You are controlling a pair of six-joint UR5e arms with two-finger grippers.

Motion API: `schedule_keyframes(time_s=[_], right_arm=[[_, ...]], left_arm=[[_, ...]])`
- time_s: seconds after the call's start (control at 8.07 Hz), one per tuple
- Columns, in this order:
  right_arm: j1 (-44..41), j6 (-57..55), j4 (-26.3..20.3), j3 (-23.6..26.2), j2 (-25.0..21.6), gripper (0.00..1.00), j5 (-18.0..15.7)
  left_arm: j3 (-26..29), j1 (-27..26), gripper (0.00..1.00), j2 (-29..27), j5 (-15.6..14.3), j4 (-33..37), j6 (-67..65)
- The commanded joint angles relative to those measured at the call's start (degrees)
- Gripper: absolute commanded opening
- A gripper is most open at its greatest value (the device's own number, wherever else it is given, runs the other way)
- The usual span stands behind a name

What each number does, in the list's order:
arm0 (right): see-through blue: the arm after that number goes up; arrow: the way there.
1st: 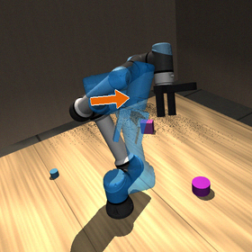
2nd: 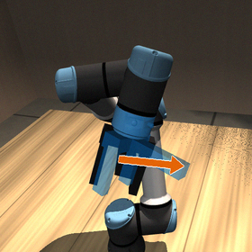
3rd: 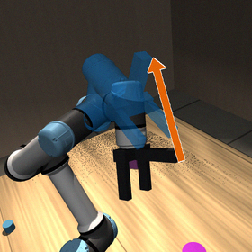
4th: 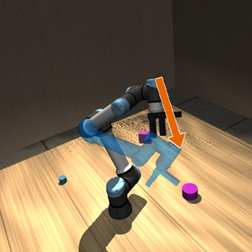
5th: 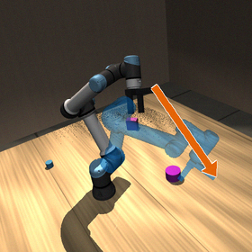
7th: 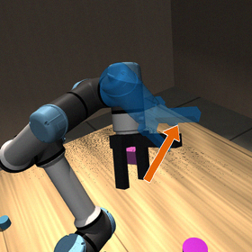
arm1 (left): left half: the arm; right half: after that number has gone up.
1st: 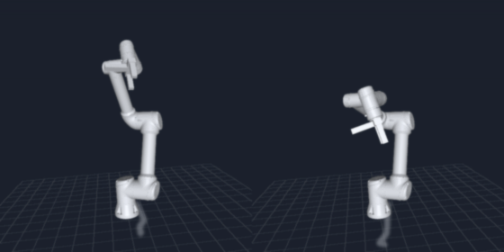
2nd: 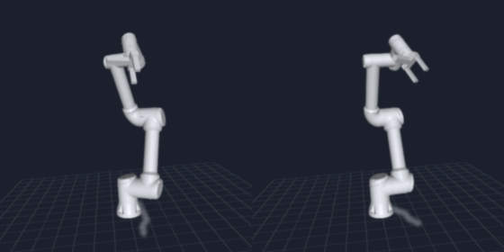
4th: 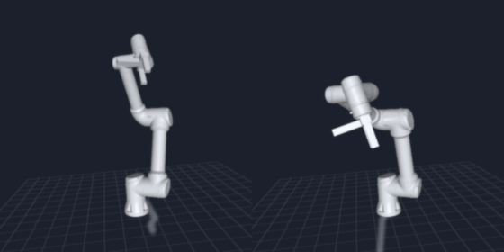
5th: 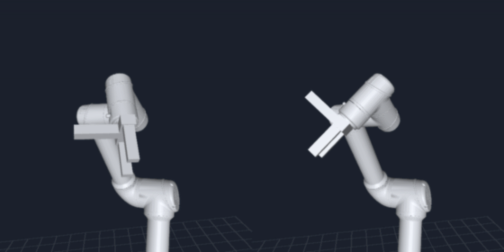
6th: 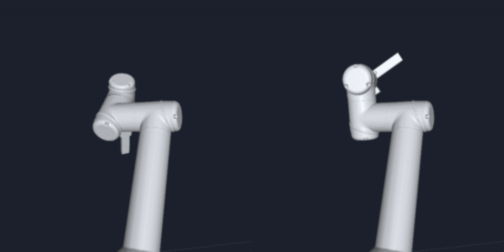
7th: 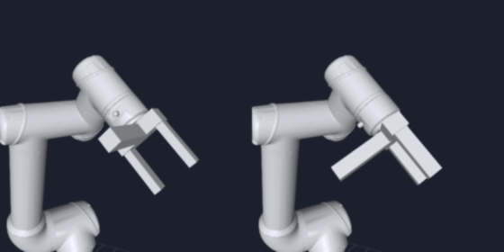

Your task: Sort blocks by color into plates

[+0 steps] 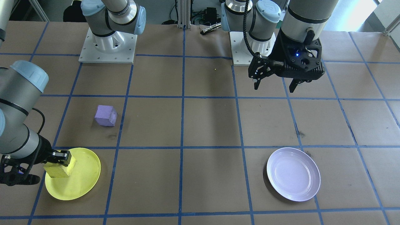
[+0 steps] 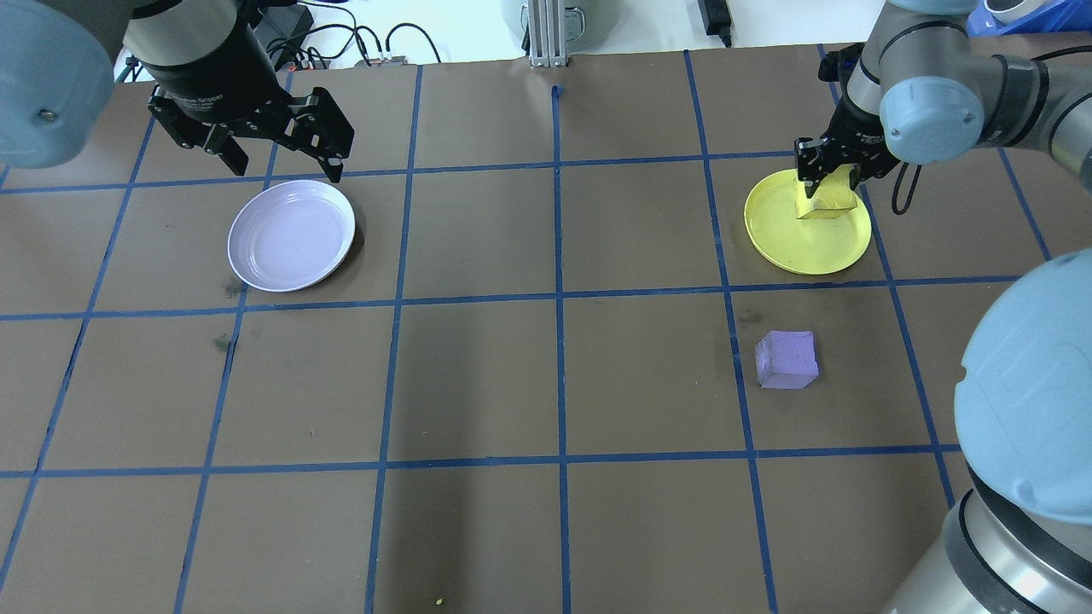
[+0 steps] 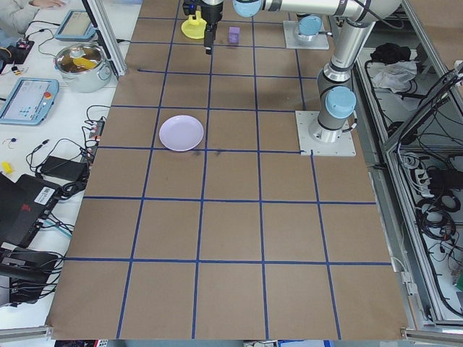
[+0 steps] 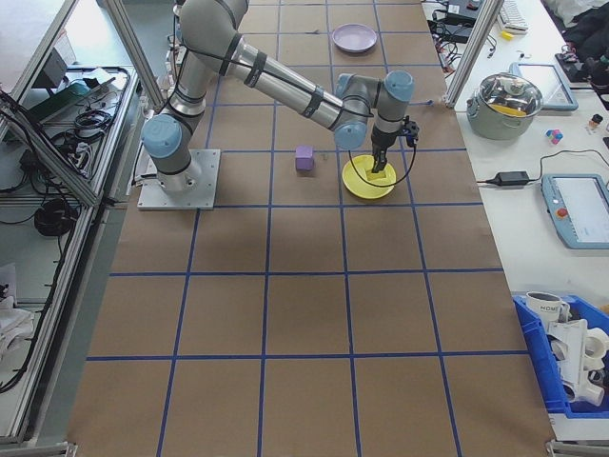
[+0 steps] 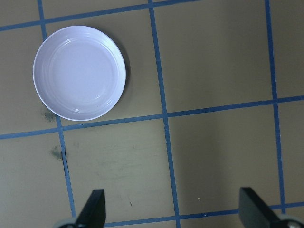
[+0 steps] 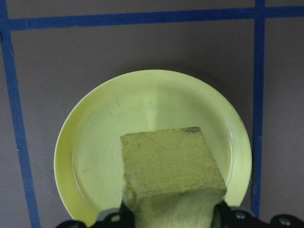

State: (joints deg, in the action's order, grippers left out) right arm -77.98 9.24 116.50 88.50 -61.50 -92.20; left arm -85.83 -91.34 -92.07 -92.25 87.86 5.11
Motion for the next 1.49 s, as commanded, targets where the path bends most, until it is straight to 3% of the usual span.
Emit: schedule_keyframes(time_s=[0.0, 0.12, 0.25, 0.37, 0.74, 0.99, 1.36], right_arm=[[-0.33, 0.07, -2.15, 0.44, 1.55, 0.40, -0.88], [-0.42, 0.16, -2.16, 0.44, 1.38, 0.83, -0.88], [-0.59, 0.25, -2.25, -0.08, 0.94, 1.00, -0.79], [-1.12, 0.25, -3.29, -0.26, -0.54, 1.00, -0.79], [-3.40, -0.81, -13.74, 0.26, -6.60, 1.00, -0.35], [-3.58, -0.98, -21.29, 1.67, -7.15, 1.00, 0.00], [-3.76, -1.51, -24.22, 9.55, -7.23, 1.00, 0.00]], left_arm=[[0.04, -0.07, 1.00, 0.22, -0.04, -0.05, -0.10], [-0.04, -0.07, 1.00, -0.21, 0.14, 0.03, -0.10], [0.04, -0.07, 1.00, -0.04, -0.04, -0.05, -0.10], [-0.04, -0.07, 1.00, -0.04, -0.12, 0.12, -0.10], [-0.04, -0.07, 1.00, -0.22, 0.05, 0.04, -0.10], [-0.04, -0.07, 1.00, -0.22, 0.05, 0.12, -0.10], [-0.13, -0.07, 1.00, -0.30, -0.30, 0.21, -0.10]])
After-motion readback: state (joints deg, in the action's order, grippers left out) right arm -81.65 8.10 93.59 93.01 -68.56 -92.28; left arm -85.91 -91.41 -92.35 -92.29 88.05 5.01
